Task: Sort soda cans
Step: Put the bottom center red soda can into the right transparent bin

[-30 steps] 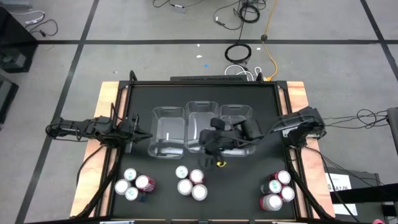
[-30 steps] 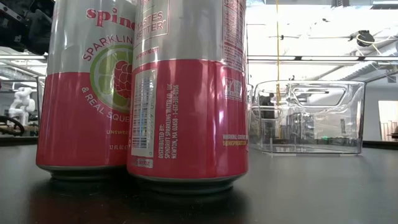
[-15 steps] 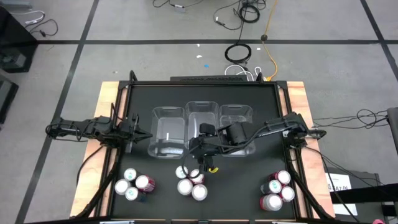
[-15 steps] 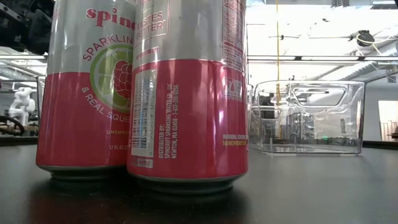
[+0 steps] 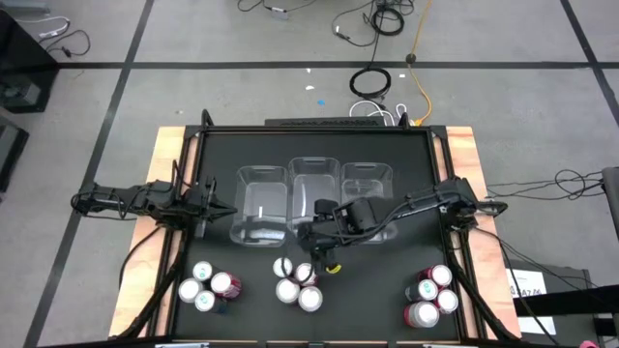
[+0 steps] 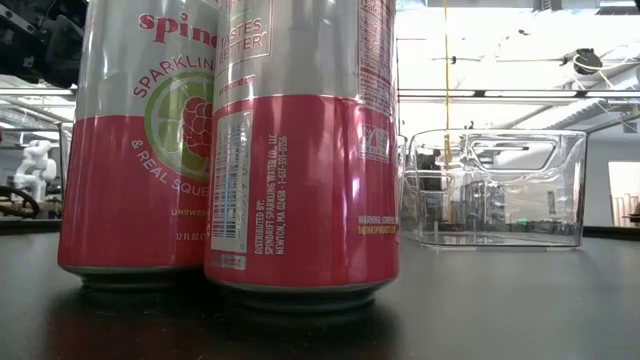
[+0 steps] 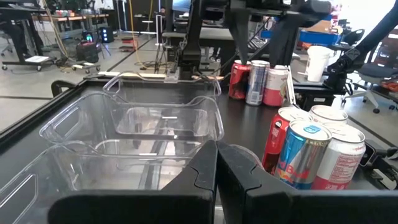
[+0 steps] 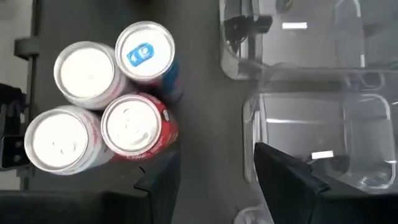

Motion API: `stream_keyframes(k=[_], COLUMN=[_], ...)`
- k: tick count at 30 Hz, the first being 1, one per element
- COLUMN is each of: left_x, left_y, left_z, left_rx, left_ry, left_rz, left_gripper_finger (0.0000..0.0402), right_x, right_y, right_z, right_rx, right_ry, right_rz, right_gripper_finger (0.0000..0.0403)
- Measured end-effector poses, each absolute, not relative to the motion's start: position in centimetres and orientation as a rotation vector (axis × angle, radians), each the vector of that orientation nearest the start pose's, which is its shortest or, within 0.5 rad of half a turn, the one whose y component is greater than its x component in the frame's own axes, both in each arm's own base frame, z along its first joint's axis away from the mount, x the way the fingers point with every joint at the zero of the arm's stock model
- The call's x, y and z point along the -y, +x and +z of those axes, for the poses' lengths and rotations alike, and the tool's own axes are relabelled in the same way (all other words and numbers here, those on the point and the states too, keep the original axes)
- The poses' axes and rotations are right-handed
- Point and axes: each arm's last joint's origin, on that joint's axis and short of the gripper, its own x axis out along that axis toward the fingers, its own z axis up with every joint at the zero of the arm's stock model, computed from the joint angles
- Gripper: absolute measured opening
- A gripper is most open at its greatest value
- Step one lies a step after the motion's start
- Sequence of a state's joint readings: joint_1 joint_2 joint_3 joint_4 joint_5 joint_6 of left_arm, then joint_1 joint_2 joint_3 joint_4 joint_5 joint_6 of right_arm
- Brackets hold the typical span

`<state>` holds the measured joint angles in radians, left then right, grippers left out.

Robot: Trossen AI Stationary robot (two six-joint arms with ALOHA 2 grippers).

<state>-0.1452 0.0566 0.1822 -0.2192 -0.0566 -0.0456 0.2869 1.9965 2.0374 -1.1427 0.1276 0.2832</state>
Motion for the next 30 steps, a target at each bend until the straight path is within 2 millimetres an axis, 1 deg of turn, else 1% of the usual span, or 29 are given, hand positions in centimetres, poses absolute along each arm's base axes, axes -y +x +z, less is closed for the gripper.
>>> stream_keyframes(k=[4, 11, 14, 17, 26, 30], left_x=[1.1, 1.1, 1.1, 1.1, 1.1, 1.1], left_y=[8.8, 8.8, 8.8, 8.8, 8.7, 8.7], left_z=[20.0, 20.0, 20.0, 20.0, 19.9, 19.9], left_rx=[-0.096, -0.095, -0.095, -0.096, -0.105, -0.104], left_ry=[-0.036, -0.036, -0.036, -0.036, -0.035, -0.035], left_rz=[-0.087, -0.086, -0.086, -0.086, -0.086, -0.086], left_gripper_finger=[0.0011, 0.0011, 0.0011, 0.0011, 0.0011, 0.0011], right_x=[-12.2, -14.1, -14.8, -15.3, -16.3, -16.6], right_y=[39.8, 39.3, 39.2, 39.5, 41.0, 41.5], right_z=[32.7, 32.8, 32.8, 32.3, 28.9, 27.8], right_rx=[-1.075, -1.058, -1.041, -1.043, -1.113, -1.142], right_ry=[0.022, -0.04, -0.065, -0.071, -0.093, -0.083], right_rz=[0.01, 0.082, 0.111, 0.119, 0.114, 0.132], right_gripper_finger=[0.0194, 0.0195, 0.0203, 0.0228, 0.0327, 0.036])
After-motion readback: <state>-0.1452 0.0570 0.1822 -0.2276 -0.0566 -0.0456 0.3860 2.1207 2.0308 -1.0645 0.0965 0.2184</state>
